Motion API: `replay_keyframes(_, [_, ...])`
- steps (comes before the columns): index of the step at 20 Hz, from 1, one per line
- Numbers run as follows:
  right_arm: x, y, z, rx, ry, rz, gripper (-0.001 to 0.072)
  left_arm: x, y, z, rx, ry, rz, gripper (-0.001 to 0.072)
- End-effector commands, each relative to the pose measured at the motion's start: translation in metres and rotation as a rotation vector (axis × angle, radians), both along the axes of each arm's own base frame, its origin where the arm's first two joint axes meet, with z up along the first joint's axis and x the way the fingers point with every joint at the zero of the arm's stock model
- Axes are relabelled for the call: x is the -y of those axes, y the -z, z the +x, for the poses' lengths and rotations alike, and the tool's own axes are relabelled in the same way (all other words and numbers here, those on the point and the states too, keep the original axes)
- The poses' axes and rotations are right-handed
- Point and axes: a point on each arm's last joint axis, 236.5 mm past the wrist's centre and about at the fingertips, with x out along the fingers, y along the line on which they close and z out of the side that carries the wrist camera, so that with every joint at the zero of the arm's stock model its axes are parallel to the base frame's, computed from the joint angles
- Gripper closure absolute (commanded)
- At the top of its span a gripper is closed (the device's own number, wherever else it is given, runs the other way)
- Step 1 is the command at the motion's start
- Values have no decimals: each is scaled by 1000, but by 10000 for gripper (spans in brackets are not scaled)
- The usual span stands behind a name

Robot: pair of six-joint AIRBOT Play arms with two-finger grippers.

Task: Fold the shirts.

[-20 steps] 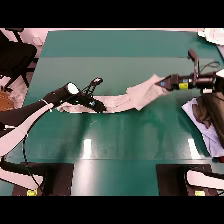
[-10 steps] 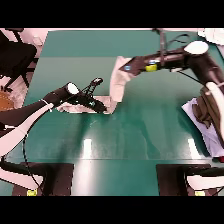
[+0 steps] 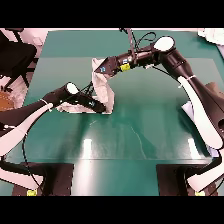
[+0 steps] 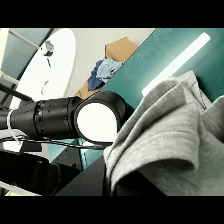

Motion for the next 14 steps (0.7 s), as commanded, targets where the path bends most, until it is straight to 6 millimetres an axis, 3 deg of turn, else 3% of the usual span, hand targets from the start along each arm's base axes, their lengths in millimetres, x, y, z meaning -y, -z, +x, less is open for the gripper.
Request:
replay_keyframes(1, [4,0,4,-13,0,-3,700,-11,-11,12,19,-53,-12,323])
replay_keyframes(4, [8,0,8,-16,9,-4,700,-29,-33,23,64,-81,-16,323])
replay_keyframes(5, [8,0,8,-16,9,-4,700,-37,-42,28,86,-97,-17,265])
replay_keyframes(6, [8,0,8,-16,9,-4,700,-46,-49,33,104,-112,-15,144])
replay_keyframes(10, [8,1,9,-12,13,-6,700,-88,-69,38,135,-145,20,144])
replay_keyframes(14, [6,-1,14,-4,36,2,700,-142,-97,54,189,-262,26,144])
